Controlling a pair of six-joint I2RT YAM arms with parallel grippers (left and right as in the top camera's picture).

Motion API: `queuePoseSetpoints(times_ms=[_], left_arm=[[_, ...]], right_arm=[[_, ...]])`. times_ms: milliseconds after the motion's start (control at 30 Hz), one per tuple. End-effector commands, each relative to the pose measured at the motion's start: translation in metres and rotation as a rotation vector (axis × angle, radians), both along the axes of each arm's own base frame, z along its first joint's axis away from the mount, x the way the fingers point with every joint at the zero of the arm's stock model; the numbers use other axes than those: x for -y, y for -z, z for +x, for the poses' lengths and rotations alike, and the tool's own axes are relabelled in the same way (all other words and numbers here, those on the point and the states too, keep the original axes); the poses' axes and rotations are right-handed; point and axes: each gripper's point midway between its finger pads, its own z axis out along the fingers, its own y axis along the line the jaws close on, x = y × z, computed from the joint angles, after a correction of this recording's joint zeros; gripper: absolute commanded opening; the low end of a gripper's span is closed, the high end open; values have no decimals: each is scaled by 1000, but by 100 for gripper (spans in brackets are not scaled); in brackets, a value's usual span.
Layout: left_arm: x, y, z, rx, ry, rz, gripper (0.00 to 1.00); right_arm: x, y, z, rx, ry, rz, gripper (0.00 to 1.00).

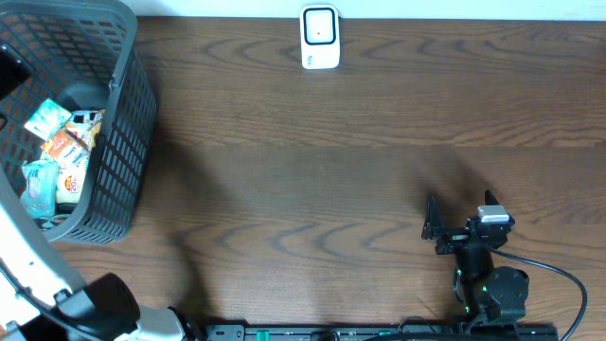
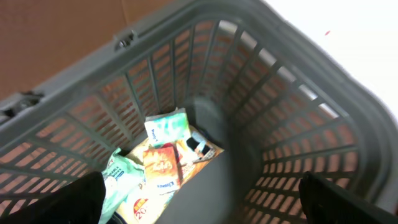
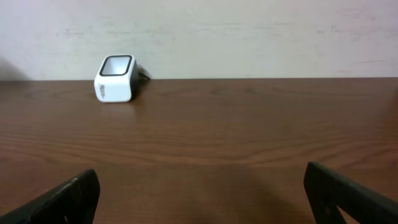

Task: Scan the item barcode
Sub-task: 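Move the left gripper over the grey basket and lower into it, then grasp the small orange snack box in the basket with the left gripper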

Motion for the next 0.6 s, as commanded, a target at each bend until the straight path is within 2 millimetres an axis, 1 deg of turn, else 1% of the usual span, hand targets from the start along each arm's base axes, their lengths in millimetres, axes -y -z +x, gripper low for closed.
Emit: queuePoseSetpoints(times_ms=[0, 133, 267, 367, 400, 567], left_arm=[[-5, 25, 3, -91, 40, 3, 98], [-11, 66, 5, -209, 28, -59, 98], [-22, 94, 7, -285, -2, -70, 98], [-23, 110, 10, -321, 2, -94, 100], [-23, 117, 9, -339, 3, -106, 98], [-23, 158, 1, -452, -6, -150, 96]], right_arm=[[3, 2, 0, -5, 14, -2, 99], [3, 2, 0, -5, 14, -2, 99], [3, 2, 0, -5, 14, -2, 99], [3, 2, 0, -5, 14, -2, 99], [3, 2, 0, -5, 14, -2, 99], [3, 2, 0, -5, 14, -2, 99]])
